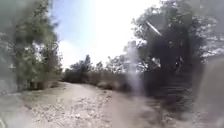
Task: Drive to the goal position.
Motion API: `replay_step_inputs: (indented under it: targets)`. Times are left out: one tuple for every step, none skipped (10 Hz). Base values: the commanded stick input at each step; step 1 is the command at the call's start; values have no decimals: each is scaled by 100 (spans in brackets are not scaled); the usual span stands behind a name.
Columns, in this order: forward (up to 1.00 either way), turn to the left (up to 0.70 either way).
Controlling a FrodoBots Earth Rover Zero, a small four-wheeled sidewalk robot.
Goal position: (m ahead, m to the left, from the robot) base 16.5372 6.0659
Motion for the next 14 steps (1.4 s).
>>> replay_step_inputs:
  targets:
    - [60,15]
    - [60,15]
    - [60,15]
    - [60,11]
    - [60,1]
    - [60,1]
    - [60,8]
    - [60,14]
    - [60,15]
    - [60,15]
    - [60,15]
    - [60,3]
    - [60,1]
    - [60,1]
